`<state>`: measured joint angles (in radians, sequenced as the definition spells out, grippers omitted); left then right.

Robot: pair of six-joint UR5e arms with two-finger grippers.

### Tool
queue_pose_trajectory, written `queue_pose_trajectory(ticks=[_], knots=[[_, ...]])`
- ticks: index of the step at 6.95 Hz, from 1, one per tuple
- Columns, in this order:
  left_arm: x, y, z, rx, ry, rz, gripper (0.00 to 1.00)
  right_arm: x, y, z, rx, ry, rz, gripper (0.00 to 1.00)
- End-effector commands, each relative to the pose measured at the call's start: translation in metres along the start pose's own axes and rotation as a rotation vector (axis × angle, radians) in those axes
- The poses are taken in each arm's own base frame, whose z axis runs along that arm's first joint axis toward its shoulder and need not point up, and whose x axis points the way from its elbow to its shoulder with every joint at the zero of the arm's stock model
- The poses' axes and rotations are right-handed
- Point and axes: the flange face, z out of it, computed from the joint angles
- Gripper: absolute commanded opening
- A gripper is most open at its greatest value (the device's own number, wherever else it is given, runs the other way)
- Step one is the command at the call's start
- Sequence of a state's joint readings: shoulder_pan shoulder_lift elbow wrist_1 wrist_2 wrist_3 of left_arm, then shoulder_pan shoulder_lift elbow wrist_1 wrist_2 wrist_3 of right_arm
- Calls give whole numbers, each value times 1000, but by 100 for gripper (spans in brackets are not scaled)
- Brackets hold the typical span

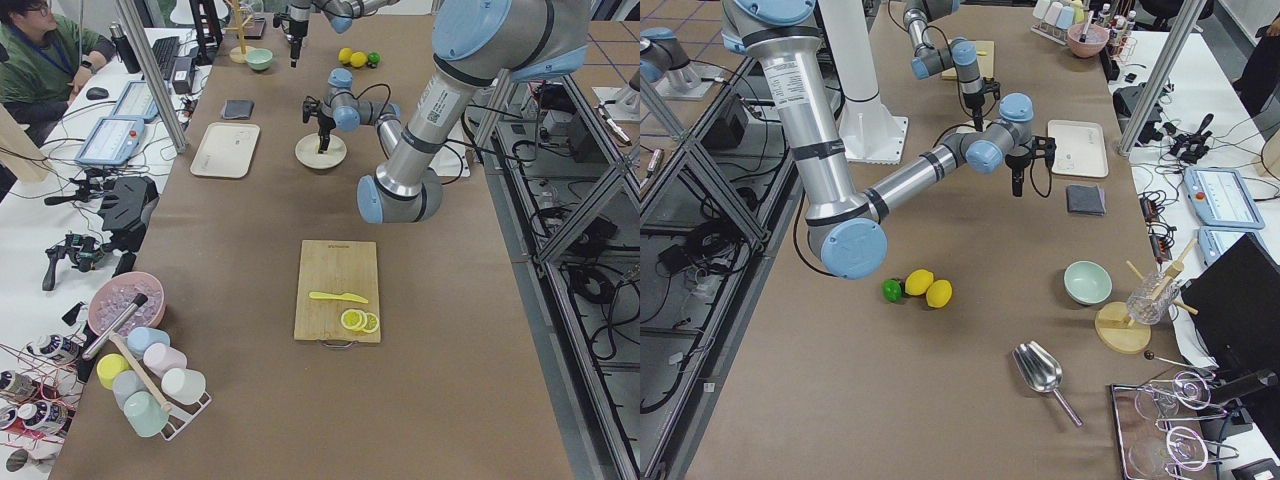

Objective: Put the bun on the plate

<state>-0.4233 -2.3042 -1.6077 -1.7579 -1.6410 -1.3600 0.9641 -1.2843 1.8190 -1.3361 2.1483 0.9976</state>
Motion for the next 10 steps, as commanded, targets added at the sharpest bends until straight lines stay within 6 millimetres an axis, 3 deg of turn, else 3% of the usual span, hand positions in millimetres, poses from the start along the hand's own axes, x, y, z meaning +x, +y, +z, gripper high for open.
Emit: queue_pose_trajectory(ticks=[1,2,3,4,5,6,7,8,9,10], knots=[[-47,-44,-35,66,7,25,98,7,-4,-3,4,6,8,100],[-65,-65,-39,97,-14,62,98,28,-11,0,-11,21,-12,100],[-98,-93,-44,127,-46,31,98,61,-19,2,-26,44,-63,100],[-129,-103,-45,157,-52,54,98,102,-26,2,-32,79,-112,100],[-172,-124,-53,186,-87,22,98,152,-35,-9,-42,94,-158,100],[-204,-127,-55,201,-109,9,98,209,-54,-18,-88,90,-203,100],[-247,-141,-58,228,-114,-6,98,247,-65,-30,-117,128,-254,100],[-291,-174,-80,218,-153,101,98,275,-66,-45,-141,152,-274,100],[-351,-196,-102,132,-151,100,98,305,-62,-58,-159,166,-261,100],[-408,-205,-121,62,-135,54,98,337,-53,-67,-162,175,-272,100]])
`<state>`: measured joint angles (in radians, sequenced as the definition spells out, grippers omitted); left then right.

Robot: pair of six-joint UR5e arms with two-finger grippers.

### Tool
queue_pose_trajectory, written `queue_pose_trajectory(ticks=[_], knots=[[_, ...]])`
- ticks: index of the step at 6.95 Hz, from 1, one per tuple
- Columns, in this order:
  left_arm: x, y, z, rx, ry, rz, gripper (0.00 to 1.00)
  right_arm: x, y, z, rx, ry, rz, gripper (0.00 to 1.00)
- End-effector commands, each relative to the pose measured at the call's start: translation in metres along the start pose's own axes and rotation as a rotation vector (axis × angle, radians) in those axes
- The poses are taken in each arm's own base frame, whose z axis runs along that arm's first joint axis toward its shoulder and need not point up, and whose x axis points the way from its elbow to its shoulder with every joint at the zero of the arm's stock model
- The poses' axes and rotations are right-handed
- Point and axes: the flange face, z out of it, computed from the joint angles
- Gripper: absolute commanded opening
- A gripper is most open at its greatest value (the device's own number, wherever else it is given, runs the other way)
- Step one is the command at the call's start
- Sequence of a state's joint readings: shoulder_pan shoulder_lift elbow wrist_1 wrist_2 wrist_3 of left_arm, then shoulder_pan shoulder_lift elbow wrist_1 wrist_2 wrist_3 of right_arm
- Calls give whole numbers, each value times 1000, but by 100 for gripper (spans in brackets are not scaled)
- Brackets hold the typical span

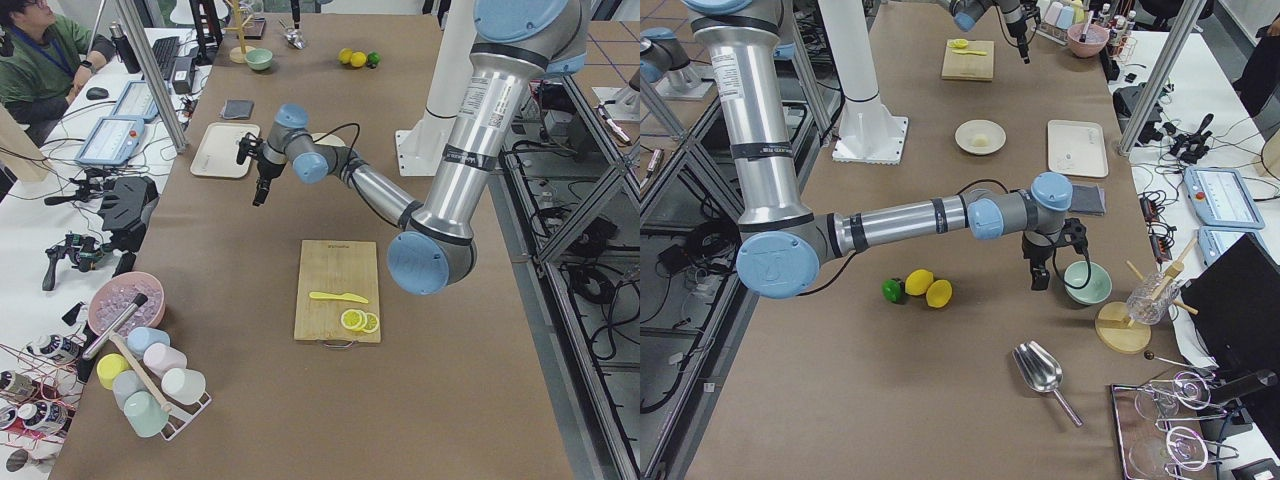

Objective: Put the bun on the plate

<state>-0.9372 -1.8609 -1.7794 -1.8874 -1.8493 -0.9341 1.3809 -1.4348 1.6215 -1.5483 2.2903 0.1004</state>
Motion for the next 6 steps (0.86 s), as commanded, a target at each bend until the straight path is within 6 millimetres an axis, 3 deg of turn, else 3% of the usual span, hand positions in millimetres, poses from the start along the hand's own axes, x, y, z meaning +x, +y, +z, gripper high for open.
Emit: queue_pose_trajectory(ticks=[1,3,4,5,6], knots=[[-140,-7,-23,-119,6,40,98,63,33,-14,0,5,32,100],[-281,9,-55,-127,-72,13,98,93,62,-17,8,8,45,100],[-335,31,-62,-158,-77,-11,98,93,67,-16,6,-10,50,100],[-370,49,-73,-173,-62,-53,98,94,68,-13,2,-19,57,100],[-387,47,-86,-167,-39,-92,98,97,70,-11,-4,-18,67,100]])
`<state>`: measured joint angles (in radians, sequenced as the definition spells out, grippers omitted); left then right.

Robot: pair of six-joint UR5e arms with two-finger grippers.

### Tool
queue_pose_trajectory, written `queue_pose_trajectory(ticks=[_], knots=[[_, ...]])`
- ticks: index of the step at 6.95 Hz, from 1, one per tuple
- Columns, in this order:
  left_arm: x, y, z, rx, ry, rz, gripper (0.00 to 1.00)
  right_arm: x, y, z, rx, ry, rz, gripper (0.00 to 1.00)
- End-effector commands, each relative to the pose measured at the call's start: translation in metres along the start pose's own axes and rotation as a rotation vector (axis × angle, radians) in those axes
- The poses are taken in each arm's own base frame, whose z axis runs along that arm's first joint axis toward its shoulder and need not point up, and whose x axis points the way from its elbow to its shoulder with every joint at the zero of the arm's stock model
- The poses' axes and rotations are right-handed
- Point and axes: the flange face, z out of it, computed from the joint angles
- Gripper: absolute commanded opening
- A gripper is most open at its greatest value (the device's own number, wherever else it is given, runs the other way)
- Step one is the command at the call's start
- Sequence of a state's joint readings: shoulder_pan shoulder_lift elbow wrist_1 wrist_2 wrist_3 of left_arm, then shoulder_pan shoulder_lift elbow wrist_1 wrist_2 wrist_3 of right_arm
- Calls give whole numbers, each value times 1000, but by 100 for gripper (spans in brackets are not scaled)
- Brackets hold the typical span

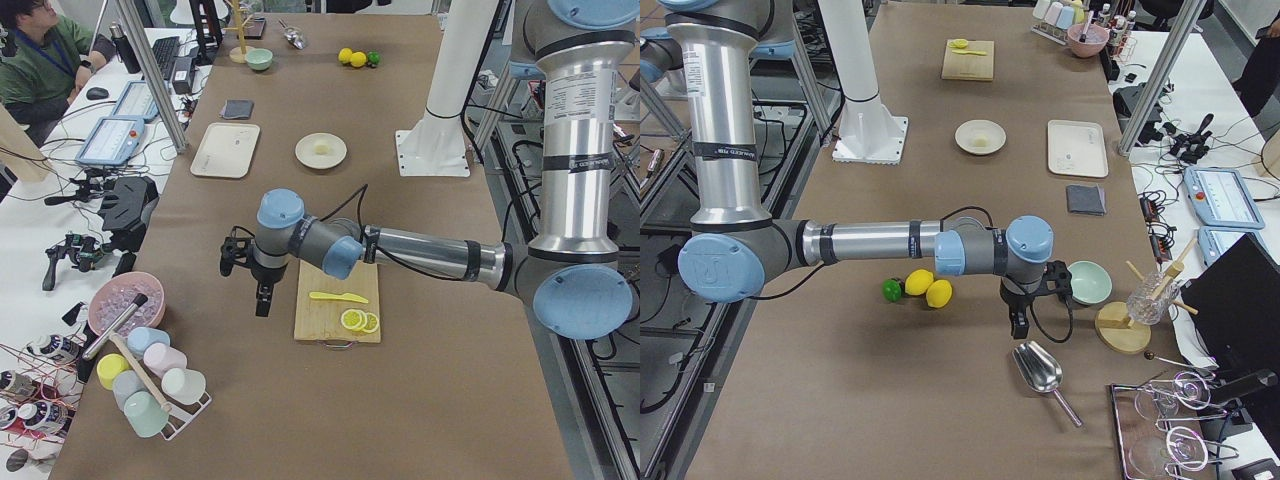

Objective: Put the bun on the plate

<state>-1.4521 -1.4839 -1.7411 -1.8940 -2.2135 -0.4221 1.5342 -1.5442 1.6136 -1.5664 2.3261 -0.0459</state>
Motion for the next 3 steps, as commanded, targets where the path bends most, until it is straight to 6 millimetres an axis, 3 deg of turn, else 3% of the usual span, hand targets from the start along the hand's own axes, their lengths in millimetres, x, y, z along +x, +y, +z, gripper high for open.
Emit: queue_pose_trajectory(ticks=[1,3], knots=[[-34,9,-13,-32,58,-68,98,4,10,5,-9,-7,16,100],[-28,1,-15,-53,57,-62,98,4,10,6,-11,-8,17,100]])
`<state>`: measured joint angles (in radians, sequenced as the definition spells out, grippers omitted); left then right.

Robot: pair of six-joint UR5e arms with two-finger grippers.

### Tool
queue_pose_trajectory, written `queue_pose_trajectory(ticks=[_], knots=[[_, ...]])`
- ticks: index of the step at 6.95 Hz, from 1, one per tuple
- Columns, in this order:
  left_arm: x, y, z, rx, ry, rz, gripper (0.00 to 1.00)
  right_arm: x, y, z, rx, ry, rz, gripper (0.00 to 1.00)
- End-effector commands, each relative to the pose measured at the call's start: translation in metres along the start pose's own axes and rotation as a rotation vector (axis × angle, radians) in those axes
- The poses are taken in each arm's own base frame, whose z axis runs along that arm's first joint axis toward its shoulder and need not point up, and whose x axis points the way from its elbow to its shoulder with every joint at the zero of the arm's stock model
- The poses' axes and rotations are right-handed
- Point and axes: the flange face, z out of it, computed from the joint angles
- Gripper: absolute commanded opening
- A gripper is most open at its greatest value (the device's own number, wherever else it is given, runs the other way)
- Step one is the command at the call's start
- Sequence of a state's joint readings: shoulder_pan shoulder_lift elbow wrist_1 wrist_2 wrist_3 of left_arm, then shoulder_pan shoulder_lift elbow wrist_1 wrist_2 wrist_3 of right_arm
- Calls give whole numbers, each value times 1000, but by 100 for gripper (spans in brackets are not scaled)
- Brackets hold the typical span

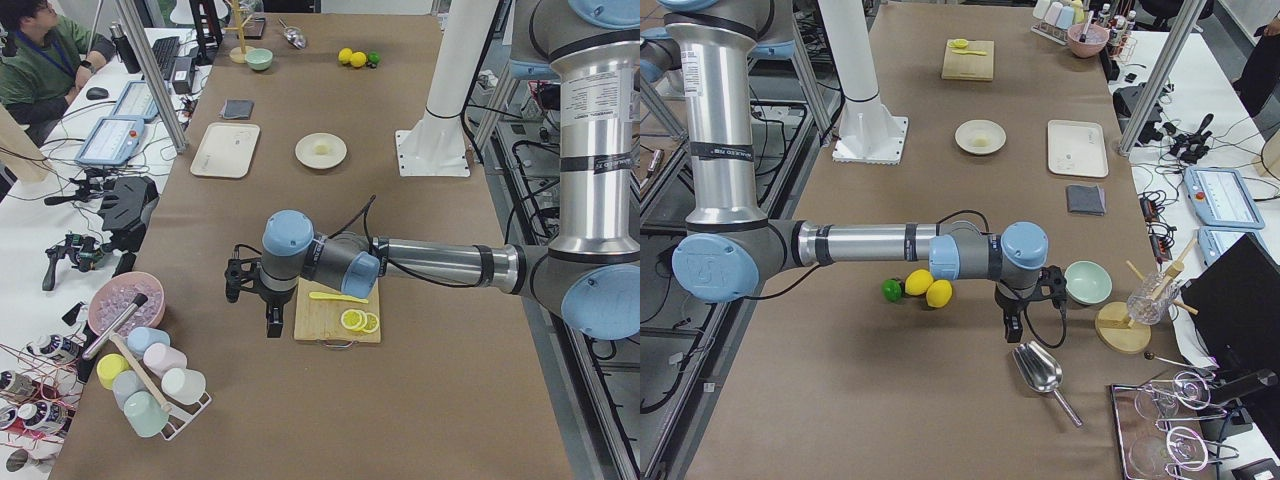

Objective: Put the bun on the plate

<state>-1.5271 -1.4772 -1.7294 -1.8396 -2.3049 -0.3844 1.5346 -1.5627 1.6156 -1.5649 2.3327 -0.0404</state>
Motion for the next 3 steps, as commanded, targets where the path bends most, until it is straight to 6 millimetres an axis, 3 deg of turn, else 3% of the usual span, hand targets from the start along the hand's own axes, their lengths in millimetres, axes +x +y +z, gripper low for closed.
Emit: queue_pose_trajectory(ticks=[1,3], knots=[[7,-13,-4,-36,-5,31,98,-1,1,0,0,-1,-1,100],[5,-12,-4,-47,-7,34,98,1,1,1,-2,-1,5,100]])
